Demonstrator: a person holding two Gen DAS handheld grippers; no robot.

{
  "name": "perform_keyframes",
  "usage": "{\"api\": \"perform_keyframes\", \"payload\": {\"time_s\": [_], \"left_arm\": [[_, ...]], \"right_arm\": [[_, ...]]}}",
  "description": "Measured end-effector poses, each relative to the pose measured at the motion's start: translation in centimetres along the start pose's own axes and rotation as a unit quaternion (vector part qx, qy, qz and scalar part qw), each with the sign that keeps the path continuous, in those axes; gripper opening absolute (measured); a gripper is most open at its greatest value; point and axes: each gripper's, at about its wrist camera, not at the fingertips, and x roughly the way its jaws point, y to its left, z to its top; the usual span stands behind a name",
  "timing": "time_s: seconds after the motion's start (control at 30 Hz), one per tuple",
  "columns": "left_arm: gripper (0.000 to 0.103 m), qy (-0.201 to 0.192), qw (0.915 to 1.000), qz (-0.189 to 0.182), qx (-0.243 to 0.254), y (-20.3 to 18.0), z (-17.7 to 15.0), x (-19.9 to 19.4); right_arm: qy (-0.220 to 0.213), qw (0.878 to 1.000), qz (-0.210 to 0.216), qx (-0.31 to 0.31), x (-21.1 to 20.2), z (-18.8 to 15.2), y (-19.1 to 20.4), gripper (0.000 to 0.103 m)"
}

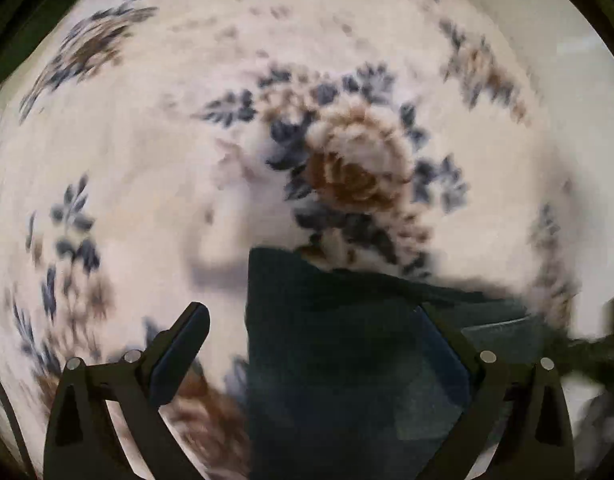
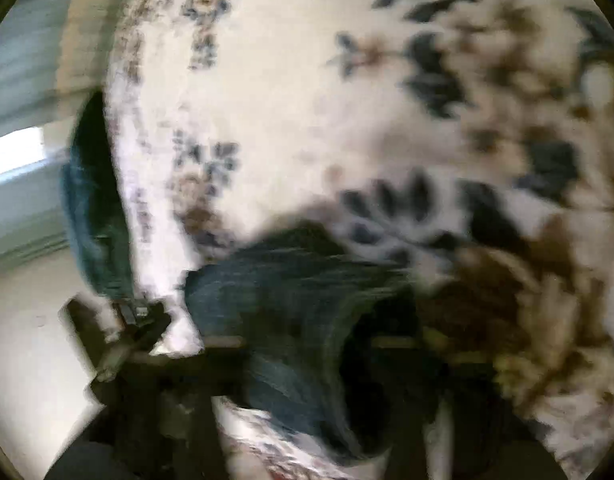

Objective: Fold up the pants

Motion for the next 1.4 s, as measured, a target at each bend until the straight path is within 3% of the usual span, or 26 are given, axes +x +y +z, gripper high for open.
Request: {"api": "perform_keyframes", "payload": {"time_s": [0.03,0.07,0.1,0.2,0.27,0.3,0.33,0.37,0.5,0.6,0.63,0.67,0.7,0.77,0.83,0.9,1.0,1.07,1.13,1.23,1.33,1.4], "left_arm": [[0.103,0.011,0.9996,0.022,0.016,0.0,0.1,1.4],[0.103,0.018,0.9996,0.011,0.018,0.1,0.0,2.1],[0.103,0.025,0.9996,0.007,0.013,0.4,-0.1,2.7],[0.103,0.017,0.9998,-0.009,-0.009,1.3,-0.6,1.3],[0.103,0.008,0.9981,-0.047,-0.038,2.5,-1.9,-0.6],[0.103,0.006,0.9957,-0.074,-0.054,3.2,-3.0,-1.5],[0.103,0.007,0.9933,-0.094,-0.067,3.9,-4.3,-2.2],[0.103,0.012,0.991,-0.108,-0.077,4.5,-5.6,-2.5],[0.103,0.049,0.9773,-0.178,-0.104,5.0,-10.1,-0.9],[0.102,0.064,0.9723,-0.199,-0.103,3.8,-11.3,1.1],[0.097,0.063,0.9717,-0.203,-0.103,3.5,-11.5,1.6],[0.092,0.056,0.9721,-0.204,-0.102,3.1,-11.6,1.7],[0.087,0.049,0.9736,-0.201,-0.097,2.6,-11.7,1.6],[0.074,0.032,0.9783,-0.187,-0.084,1.9,-12.3,0.8],[0.067,0.022,0.9795,-0.184,-0.079,2.0,-12.9,-0.1],[0.067,0.028,0.9786,-0.187,-0.082,2.2,-13.4,-0.2],[0.067,0.049,0.9782,-0.177,-0.098,2.8,-13.5,1.1],[0.069,0.063,0.9788,-0.17,-0.095,3.4,-13.2,0.2],[0.069,0.049,0.9862,-0.146,-0.061,3.1,-12.5,-2.4],[0.078,-0.009,0.9966,-0.075,0.032,1.7,-10.8,-7.8],[0.083,-0.059,0.9938,-0.051,0.079,1.0,-8.3,-9.9],[0.083,-0.047,0.994,-0.05,0.085,1.0,-5.8,-8.8]], "right_arm": [[-0.016,0.999,-0.025,-0.024,-0.1,0.5,0.8,0.014],[-0.055,0.993,-0.076,-0.07,-0.6,1.0,2.0,0.014],[-0.062,0.991,-0.095,-0.072,-0.4,1.7,1.8,0.014],[-0.011,0.997,-0.07,-0.027,1.2,3.2,0.1,0.016],[-0.003,0.997,-0.059,-0.042,-0.4,2.2,0.7,0.027],[-0.01,0.997,-0.059,-0.05,-1.5,1.2,0.8,0.046],[-0.019,0.997,-0.06,-0.054,-2.8,0.1,0.6,0.076],[-0.029,0.996,-0.063,-0.053,-4.1,-1.4,0.0,0.085],[-0.012,0.999,-0.002,0.036,-5.4,-7.1,-4.4,0.086],[-0.012,0.997,0.038,0.063,-3.1,-8.8,-5.5,0.086],[-0.013,0.997,0.04,0.065,-1.9,-8.9,-5.4,0.084],[-0.013,0.997,0.042,0.057,-0.8,-8.9,-5.2,0.079],[-0.02,0.998,0.032,0.052,-0.2,-8.9,-4.9,0.057],[-0.041,0.998,-0.002,0.042,-0.3,-9.2,-4.3,0.031],[-0.052,0.998,0.005,0.042,-1.8,-10.0,-3.8,0.022],[-0.048,0.998,-0.004,0.033,-3.4,-11.5,-2.8,0.021],[-0.011,0.998,-0.047,0.041,-2.4,-12.2,-4.0,0.022],[0.02,0.995,-0.044,0.085,-0.3,-11.4,-6.6,0.028],[0.026,0.995,-0.05,0.087,-0.2,-10.3,-7.0,0.053],[-0.003,0.997,-0.068,0.027,-3.3,-9.9,-4.7,0.078],[-0.027,0.99,-0.131,-0.045,-5.3,-9.8,-2.0,0.079],[-0.05,0.982,-0.16,-0.089,-5.5,-9.5,-0.3,0.081]]}}
